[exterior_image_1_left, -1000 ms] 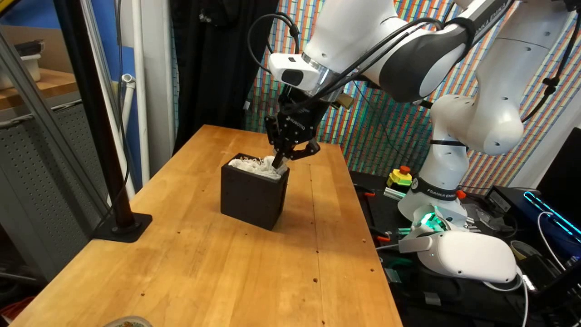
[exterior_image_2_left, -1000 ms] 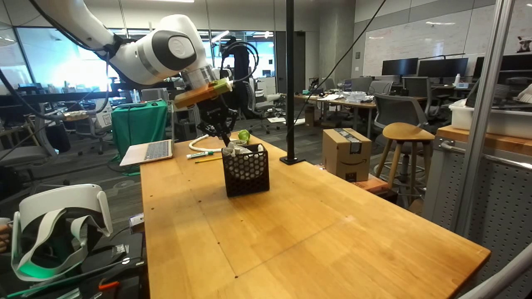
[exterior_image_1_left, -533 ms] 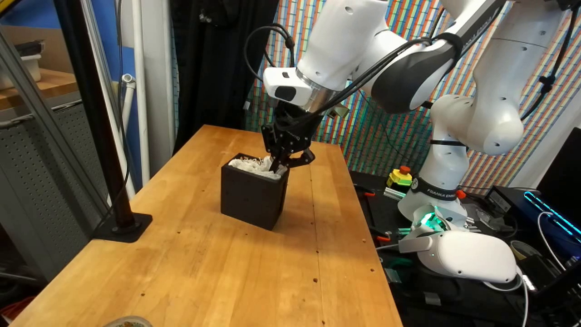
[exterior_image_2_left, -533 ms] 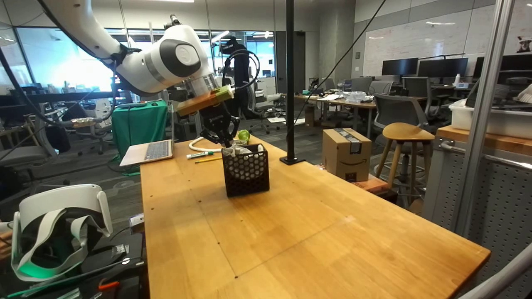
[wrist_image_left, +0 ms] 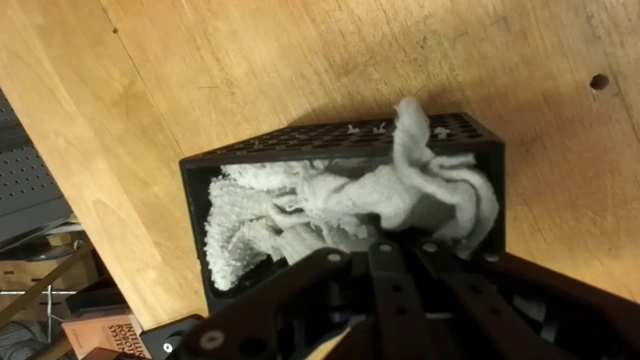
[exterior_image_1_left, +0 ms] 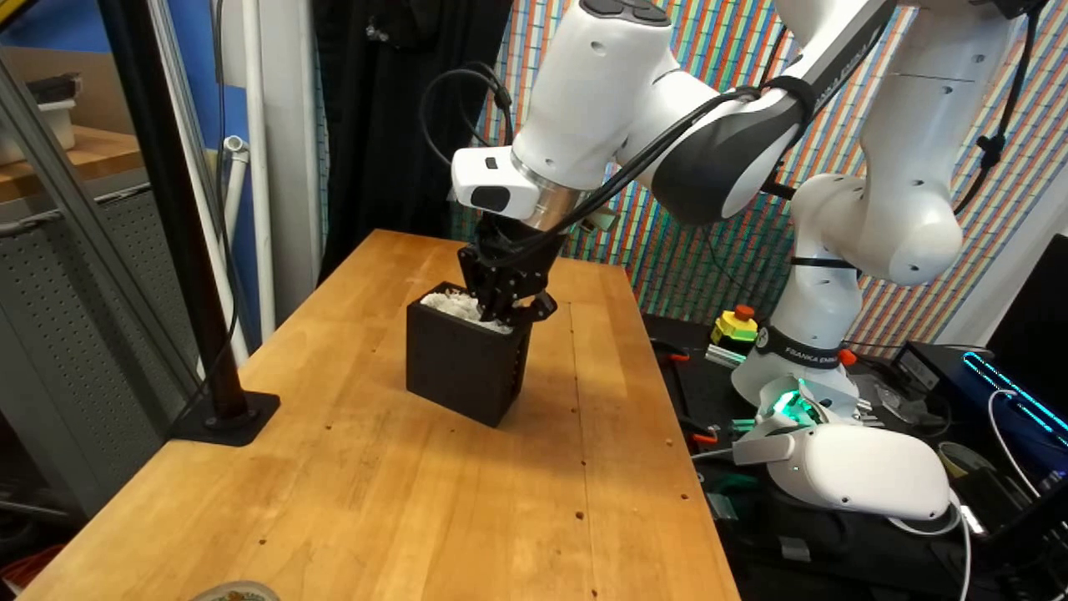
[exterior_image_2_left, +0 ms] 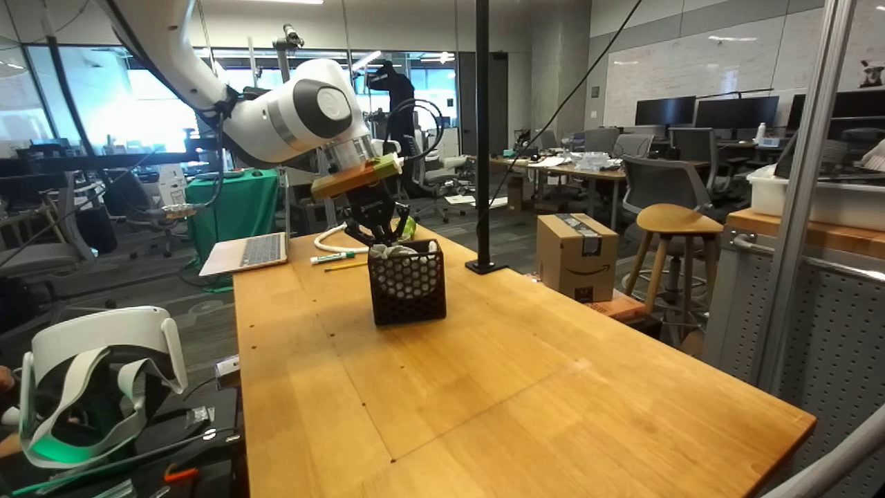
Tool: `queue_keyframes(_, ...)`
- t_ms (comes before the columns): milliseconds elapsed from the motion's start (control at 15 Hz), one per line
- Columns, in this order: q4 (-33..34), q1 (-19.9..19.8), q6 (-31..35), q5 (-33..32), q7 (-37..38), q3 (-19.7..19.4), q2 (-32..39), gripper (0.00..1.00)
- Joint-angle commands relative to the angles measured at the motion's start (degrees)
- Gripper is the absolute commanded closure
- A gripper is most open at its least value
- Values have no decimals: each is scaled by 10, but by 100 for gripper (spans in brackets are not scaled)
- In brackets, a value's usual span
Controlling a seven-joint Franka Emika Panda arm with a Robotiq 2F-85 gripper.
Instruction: Put the white towel in the black box
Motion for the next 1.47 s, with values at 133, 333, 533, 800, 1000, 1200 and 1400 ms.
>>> queue_keyframes(133, 112, 13, -102, 1, -1, -4, 115, 97)
queue_keyframes(333, 163, 13, -168, 15, -13, -7, 161, 95)
queue_keyframes(533, 205, 7, -226, 42, -36, -6, 191, 96)
queue_keyframes(800, 236, -4, -271, 81, -67, -5, 199, 95)
queue_keyframes(1000, 230, -16, -287, 111, -90, -2, 180, 95)
queue_keyframes(1200, 202, -28, -280, 133, -107, 0, 146, 95)
queue_keyframes(1400, 167, -38, -267, 157, -126, 6, 98, 95)
